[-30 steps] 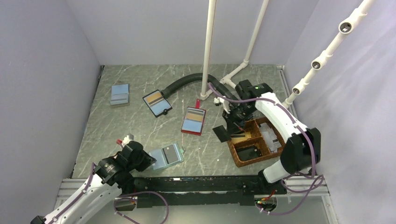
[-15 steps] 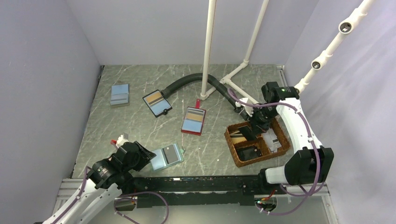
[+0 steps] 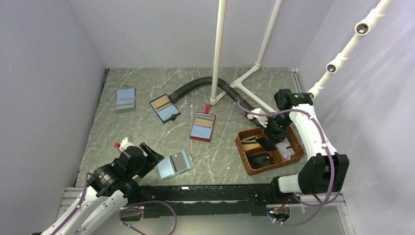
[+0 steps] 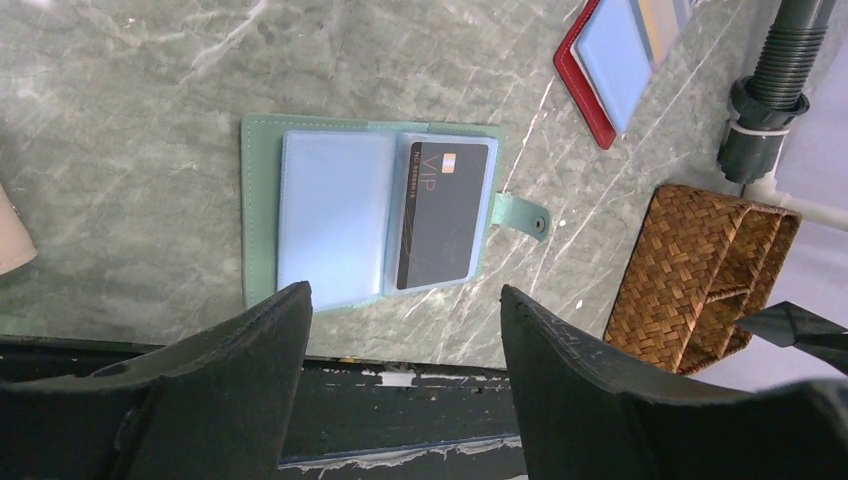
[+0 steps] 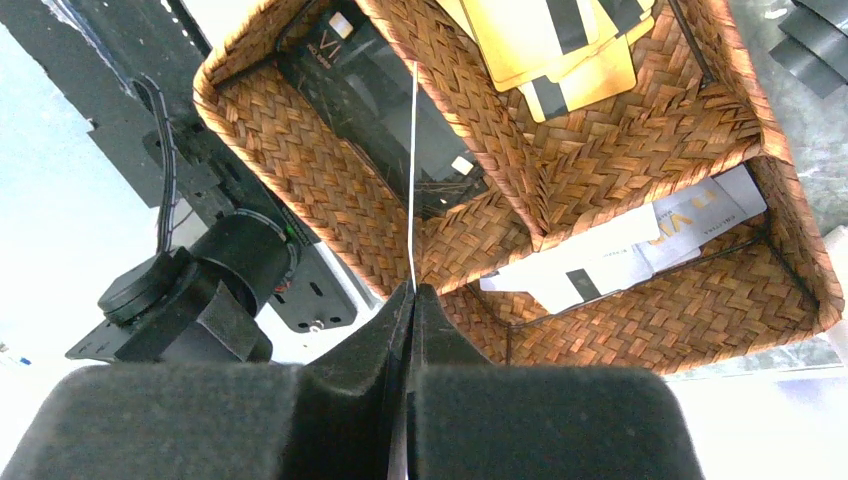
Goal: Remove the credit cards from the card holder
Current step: Place the credit card in the storage box.
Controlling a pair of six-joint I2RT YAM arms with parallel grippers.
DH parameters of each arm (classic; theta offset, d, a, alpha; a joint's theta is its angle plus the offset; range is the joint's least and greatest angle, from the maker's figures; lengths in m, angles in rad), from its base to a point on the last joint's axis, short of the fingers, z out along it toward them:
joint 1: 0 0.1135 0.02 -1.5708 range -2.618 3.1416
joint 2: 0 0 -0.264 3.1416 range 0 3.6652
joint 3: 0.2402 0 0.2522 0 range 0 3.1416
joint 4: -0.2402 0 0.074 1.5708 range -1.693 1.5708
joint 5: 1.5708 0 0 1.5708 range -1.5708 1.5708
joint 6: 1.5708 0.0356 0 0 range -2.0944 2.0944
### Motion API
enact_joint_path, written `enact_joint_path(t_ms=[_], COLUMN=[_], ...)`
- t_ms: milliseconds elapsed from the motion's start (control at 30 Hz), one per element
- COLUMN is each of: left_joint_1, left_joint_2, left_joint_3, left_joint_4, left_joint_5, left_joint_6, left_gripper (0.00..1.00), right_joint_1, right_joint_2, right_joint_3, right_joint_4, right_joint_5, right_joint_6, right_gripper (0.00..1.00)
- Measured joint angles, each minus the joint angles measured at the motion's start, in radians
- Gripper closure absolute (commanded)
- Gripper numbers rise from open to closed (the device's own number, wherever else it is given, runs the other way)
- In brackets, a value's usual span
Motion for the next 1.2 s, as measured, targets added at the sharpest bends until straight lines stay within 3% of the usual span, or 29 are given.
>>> enact_joint_path(t_ms=[167,400,800,1200], left_joint_1=[0.000,0.000,0.000,0.000], left_joint_2=[-0.006,-0.013,-0.005,0.281], left_joint_3=[0.012,0.031,0.023,0.022], left_joint_4=[0.011,0.100,0.204,0.351], left_joint_5=[0.001,0.015,-0.029,-0.109], left_joint_6=[0.055,0.194,0.307,0.485], left_gripper=[0.24,0.13,0.11,0.08], right_joint_1=[0.000,0.000,0.000,0.002], right_joint_2=[0.006,0.006,0.002,-0.006], right_joint_3=[0.000,0.000,0.050,0.062], right_joint_4=[0.000,-0.002,-0.006,-0.009], right_joint_5=[0.012,0.016,0.041,0.040], right_joint_6=[-0.011,-0.033,-0.040,-0.048], right_gripper=[1.00,1.00,1.00,1.00])
